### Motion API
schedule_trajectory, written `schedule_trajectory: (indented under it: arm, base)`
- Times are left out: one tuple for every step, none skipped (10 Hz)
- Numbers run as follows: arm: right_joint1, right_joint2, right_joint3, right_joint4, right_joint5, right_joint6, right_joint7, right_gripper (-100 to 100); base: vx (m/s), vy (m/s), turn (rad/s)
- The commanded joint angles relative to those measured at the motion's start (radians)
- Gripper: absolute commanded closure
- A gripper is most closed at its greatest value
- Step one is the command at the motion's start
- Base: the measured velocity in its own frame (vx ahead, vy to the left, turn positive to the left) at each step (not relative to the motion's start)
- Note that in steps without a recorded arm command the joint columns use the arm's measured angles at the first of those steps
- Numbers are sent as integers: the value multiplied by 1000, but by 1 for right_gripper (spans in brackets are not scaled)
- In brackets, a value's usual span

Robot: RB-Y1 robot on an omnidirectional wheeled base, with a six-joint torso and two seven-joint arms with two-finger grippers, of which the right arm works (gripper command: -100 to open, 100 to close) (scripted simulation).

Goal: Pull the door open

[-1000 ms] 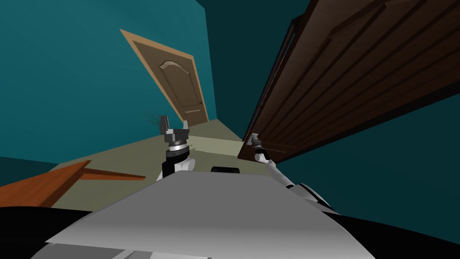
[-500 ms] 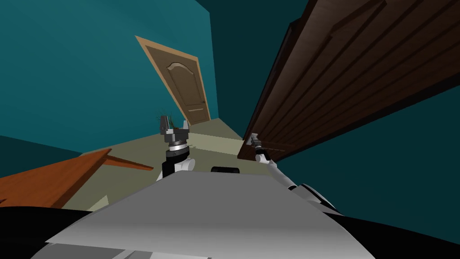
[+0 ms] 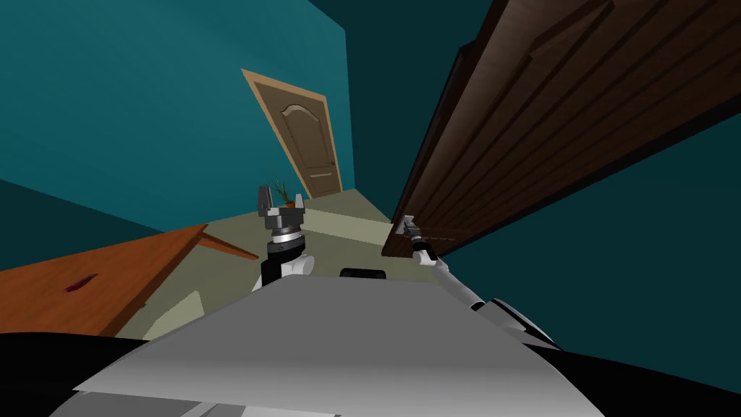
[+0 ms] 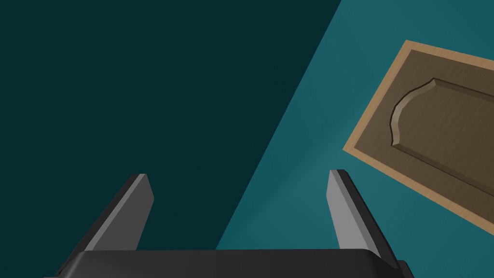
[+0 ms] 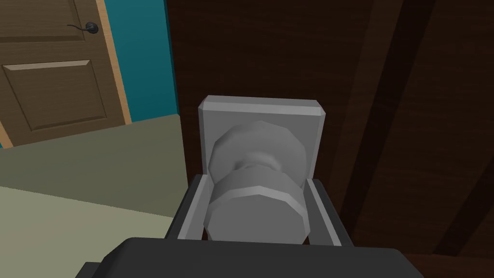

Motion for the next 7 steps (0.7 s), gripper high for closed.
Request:
schedule_trajectory:
  arm:
    - [4, -17, 20, -8, 4, -12, -21, 100]
    - [8, -28, 32, -15, 6, -17, -31, 100]
    - [4, -20, 24, -11, 5, -11, -21, 100]
    - [13, -39, 47, -20, 10, -24, -41, 100]
    - [14, -45, 53, -22, 11, -28, -47, 100]
    - [18, -58, 66, -28, 14, -38, -59, 100]
    - [22, -73, 81, -35, 17, -49, -73, 100]
  base:
    - [-203, -99, 79]
    - [-200, -85, 83]
    - [-91, -32, 26]
    - [-119, -71, 89]
    - [-175, -69, 115]
    - [-185, -68, 103]
    - [-195, -94, 108]
